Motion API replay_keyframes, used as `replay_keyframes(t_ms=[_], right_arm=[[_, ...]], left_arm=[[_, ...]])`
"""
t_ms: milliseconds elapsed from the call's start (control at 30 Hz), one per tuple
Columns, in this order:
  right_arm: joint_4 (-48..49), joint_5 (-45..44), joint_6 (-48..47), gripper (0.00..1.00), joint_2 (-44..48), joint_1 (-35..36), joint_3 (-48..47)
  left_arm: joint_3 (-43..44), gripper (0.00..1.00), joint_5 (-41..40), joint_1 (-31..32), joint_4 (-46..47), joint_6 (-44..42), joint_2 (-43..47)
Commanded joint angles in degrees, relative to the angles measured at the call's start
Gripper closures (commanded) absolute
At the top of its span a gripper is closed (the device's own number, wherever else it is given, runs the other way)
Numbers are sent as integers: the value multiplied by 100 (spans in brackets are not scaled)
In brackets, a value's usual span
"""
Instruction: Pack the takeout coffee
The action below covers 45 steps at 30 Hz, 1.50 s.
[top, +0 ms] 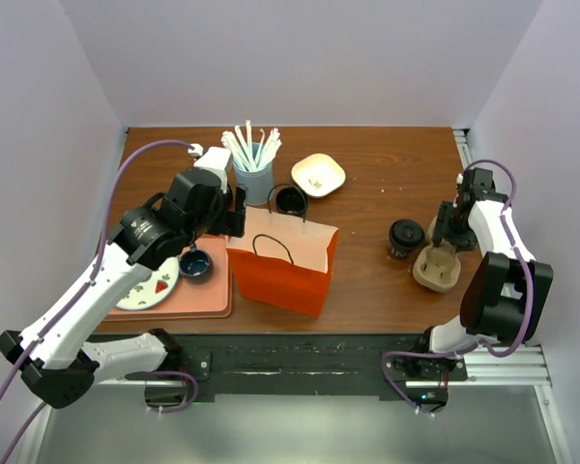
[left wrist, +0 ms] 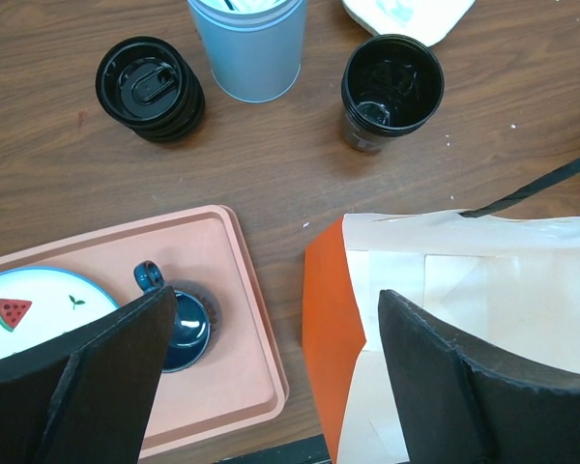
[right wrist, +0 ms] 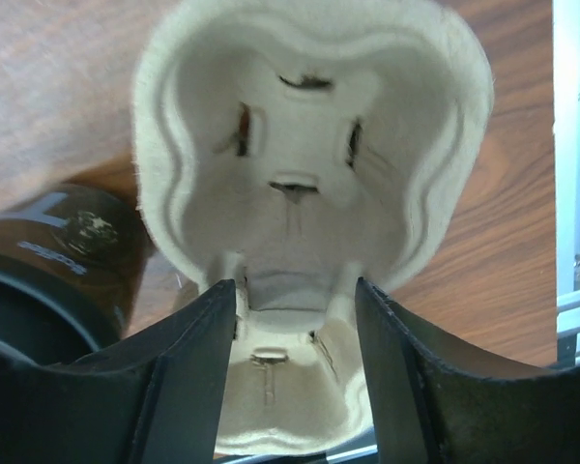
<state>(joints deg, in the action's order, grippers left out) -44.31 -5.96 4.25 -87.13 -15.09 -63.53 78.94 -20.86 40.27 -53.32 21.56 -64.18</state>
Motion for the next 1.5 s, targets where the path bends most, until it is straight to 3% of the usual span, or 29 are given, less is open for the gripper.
replay_keyframes(t_ms=[0,567,867,1300,1467], right_arm=[[-7,16,-109,42,12,-38,51],[-174,-239,163,51,-120,-38,-2],[-253,-397,278,63,-32,-38,-195],[-955,-662,234,66,179,-38,-1020],[-1228,-336,225,68,302,41,-2142]], left_arm=[[157,10,-146,33,67,-91,-15],[219,10,-208,42,32,-73,-50],[227,10,-304,77,6,-82,-33],[201,10,-287,86,59,-91,-24],[201,11,-252,112,15,-29,-41]])
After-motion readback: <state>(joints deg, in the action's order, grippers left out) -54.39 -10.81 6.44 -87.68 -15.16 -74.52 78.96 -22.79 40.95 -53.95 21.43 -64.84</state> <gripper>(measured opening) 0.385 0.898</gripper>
